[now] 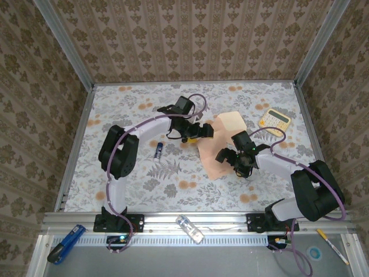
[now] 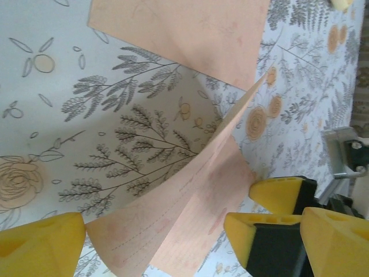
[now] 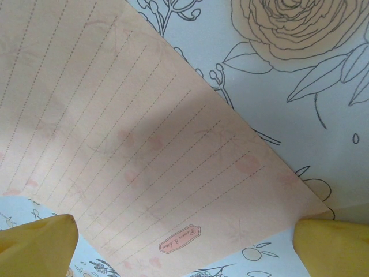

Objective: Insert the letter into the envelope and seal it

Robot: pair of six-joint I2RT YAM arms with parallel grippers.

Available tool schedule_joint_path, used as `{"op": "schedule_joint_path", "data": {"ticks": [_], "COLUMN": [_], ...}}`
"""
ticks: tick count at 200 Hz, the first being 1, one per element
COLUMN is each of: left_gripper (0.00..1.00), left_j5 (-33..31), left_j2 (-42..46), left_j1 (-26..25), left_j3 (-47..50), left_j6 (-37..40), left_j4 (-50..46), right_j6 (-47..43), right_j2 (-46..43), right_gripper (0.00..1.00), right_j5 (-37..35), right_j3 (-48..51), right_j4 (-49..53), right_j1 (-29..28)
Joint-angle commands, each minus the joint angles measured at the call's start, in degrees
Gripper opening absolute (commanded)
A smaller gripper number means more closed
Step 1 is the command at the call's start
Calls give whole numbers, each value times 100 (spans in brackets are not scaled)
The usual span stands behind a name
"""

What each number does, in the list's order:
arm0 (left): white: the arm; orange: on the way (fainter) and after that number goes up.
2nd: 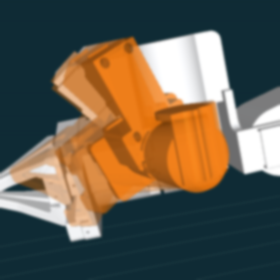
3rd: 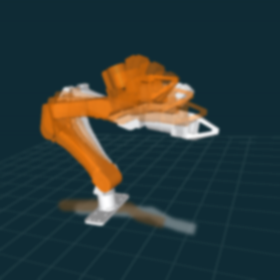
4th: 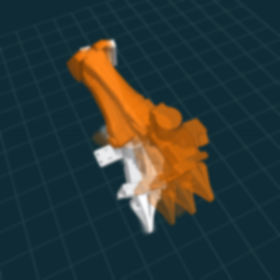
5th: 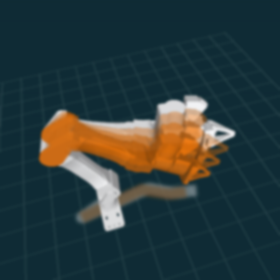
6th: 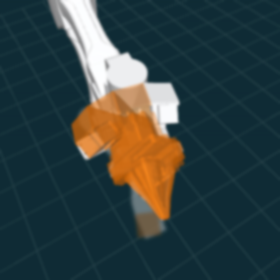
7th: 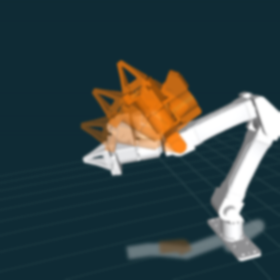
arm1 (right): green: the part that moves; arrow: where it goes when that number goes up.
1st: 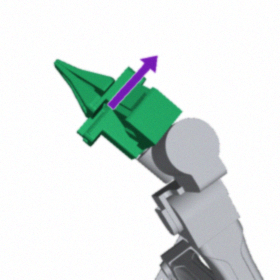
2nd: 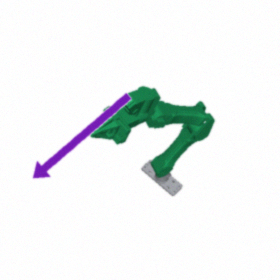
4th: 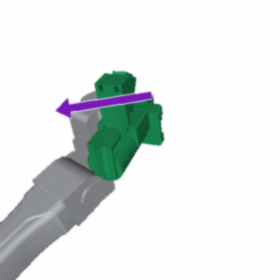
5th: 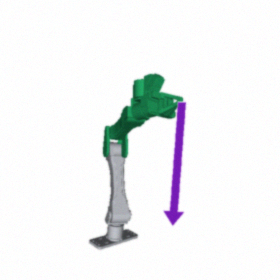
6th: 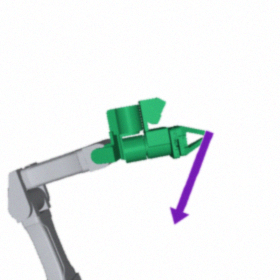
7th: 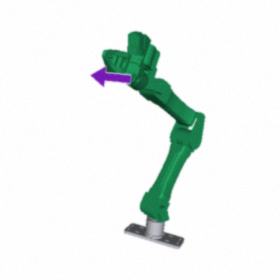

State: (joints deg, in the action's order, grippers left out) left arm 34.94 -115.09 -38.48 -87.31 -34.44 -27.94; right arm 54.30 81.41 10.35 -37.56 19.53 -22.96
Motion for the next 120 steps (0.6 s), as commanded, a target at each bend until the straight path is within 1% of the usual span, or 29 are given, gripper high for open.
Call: {"op": "schedule_joint_path", "data": {"ticks": [1, 43, 120], "left_gripper": [96, 96, 96], "left_j5": [428, 631, 1004], "left_j2": [289, 451, 711], "left_j1": [42, 69, 93], "left_j3": [118, 223, 429], "left_j6": [-266, -405, -308], "left_j4": [314, 478, 577], "right_j6": [-168, -167, -183], "right_j2": [543, 551, 612], "right_gripper": [100, 100, 100], "right_j5": [152, 165, 185], "right_j3": [205, 214, 154], "right_j4": [-1408, -1423, -1425], "right_j1": [-19, -21, -17]}}
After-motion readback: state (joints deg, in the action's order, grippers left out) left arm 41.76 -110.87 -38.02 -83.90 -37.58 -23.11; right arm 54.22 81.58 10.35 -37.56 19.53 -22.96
